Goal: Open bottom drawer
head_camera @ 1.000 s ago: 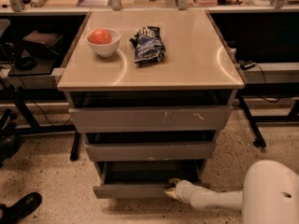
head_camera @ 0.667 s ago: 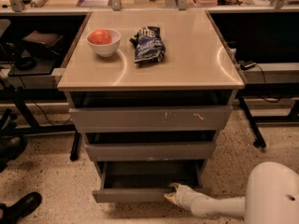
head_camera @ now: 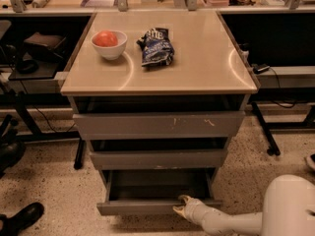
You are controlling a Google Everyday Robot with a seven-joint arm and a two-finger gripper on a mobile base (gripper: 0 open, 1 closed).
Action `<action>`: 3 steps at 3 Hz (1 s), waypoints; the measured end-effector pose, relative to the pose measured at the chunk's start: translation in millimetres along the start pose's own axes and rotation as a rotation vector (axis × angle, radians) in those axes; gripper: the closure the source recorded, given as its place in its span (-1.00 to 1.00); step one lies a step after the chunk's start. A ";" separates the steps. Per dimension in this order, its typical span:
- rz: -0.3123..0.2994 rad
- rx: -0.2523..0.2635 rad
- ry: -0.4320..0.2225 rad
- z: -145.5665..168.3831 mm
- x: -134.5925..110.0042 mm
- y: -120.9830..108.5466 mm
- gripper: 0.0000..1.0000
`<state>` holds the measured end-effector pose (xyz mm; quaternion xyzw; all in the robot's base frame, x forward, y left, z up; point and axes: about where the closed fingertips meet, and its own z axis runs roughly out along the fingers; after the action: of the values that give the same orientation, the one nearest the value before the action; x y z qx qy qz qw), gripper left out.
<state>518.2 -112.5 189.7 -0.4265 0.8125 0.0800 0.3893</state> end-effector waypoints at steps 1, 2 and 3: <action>-0.004 -0.001 -0.002 -4.7 -1.2 2.5 1.00; -0.001 -0.003 0.005 -14.0 16.8 20.7 1.00; -0.001 -0.003 0.005 -18.4 12.6 19.6 1.00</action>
Offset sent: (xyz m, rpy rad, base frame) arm -0.2257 0.0015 -0.0496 -0.0024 -0.0667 -0.0040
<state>488.8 -116.7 189.5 -0.4276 0.8132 0.0802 0.3866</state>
